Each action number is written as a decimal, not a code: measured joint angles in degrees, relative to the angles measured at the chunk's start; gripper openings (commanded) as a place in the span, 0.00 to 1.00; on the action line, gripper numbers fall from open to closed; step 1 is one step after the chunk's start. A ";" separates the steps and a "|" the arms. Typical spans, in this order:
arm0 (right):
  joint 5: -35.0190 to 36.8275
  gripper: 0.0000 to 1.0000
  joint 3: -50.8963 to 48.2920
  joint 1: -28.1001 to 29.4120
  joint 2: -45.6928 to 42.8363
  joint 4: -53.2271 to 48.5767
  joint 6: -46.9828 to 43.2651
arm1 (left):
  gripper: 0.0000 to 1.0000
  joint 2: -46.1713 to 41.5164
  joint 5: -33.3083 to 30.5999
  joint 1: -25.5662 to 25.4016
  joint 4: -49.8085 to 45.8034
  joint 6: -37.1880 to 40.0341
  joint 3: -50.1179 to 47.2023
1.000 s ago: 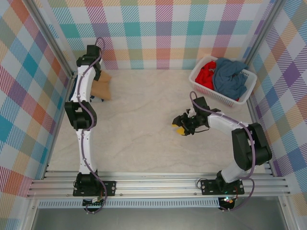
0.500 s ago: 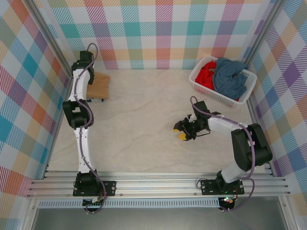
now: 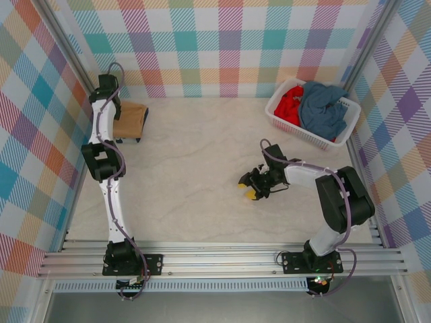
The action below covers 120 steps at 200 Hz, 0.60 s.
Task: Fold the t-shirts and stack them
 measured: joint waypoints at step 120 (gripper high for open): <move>1.53 0.46 2.56 2.14 -1.03 -2.54 1.20 | 0.61 -0.92 -3.72 0.90 1.36 -23.06 6.75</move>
